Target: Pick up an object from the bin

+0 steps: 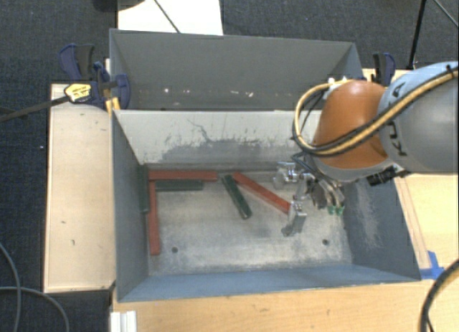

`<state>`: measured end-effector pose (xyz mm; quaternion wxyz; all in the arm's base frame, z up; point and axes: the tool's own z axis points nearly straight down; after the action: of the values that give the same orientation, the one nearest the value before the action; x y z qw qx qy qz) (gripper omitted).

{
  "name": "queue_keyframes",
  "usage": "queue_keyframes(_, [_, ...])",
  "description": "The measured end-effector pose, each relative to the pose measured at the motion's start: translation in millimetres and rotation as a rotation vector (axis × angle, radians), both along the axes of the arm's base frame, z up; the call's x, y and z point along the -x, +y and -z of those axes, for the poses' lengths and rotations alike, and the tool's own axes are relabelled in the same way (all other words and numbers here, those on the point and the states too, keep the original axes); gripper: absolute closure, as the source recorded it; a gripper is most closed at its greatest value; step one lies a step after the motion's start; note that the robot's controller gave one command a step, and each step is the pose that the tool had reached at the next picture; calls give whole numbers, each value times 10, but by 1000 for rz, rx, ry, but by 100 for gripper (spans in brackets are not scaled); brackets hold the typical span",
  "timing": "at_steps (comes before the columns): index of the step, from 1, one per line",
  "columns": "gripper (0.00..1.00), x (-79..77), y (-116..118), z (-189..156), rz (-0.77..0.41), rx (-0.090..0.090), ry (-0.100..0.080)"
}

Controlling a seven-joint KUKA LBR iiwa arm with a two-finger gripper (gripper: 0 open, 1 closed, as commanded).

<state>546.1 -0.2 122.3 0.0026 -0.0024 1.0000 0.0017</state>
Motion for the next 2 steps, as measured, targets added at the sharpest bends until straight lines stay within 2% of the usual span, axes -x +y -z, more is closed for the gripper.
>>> queue_keyframes(1, [0, -177, 6, 327, -49, 5, -3])
queue_keyframes(2, [100, -120, -24, 502, 42, 2, 0])
